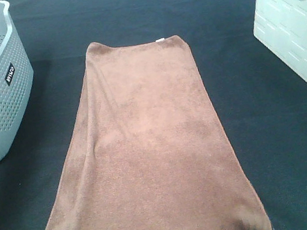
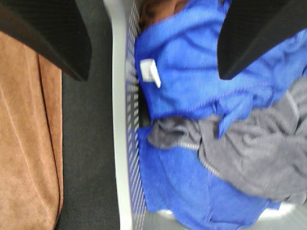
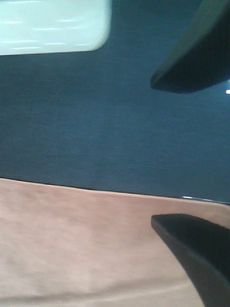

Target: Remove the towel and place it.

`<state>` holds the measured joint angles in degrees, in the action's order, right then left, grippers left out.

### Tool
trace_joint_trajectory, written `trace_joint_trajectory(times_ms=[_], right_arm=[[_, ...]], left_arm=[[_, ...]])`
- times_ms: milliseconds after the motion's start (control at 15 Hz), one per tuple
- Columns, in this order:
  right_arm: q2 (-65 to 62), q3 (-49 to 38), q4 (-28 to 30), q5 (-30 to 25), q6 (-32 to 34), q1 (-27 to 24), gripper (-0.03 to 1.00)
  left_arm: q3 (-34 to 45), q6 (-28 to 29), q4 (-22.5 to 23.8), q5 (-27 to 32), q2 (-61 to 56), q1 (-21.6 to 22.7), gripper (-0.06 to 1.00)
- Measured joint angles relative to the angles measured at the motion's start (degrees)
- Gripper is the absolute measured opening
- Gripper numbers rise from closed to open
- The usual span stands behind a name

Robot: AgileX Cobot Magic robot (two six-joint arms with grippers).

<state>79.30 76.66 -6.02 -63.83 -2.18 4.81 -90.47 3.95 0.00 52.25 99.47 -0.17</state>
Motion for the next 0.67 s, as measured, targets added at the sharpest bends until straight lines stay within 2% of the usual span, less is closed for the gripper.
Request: trace_joint_trajectory(times_ms=[67, 133, 200, 400, 667], right_arm=[[-7.2, -6.9, -0.1, 0.2, 0.4, 0.0, 0.69], [-11.8, -11.2, -0.1, 0.5, 0.9, 0.0, 0.69], [-11.8, -11.2, -0.1, 0.5, 0.9, 0.0, 0.69], [-26.7, -20.5, -0.1, 2.4, 1.5, 0.0, 0.69], [-45.3, -29.6, 0.3, 4.4, 1.5, 0.0, 0.69]], left_arm=[[9.3, 0.3, 0.5, -3.6, -8.4, 0.0, 0.69], [14.1, 0.4, 0.5, -4.5, -13.5, 0.0, 0.69], [14.1, 0.4, 0.5, -4.5, -13.5, 0.0, 0.69], [25.8, 0.5, 1.2, -4.6, -30.1, 0.0, 0.69], [40.6, 0.5, 1.6, -9.9, -52.4, 0.0, 0.69]])
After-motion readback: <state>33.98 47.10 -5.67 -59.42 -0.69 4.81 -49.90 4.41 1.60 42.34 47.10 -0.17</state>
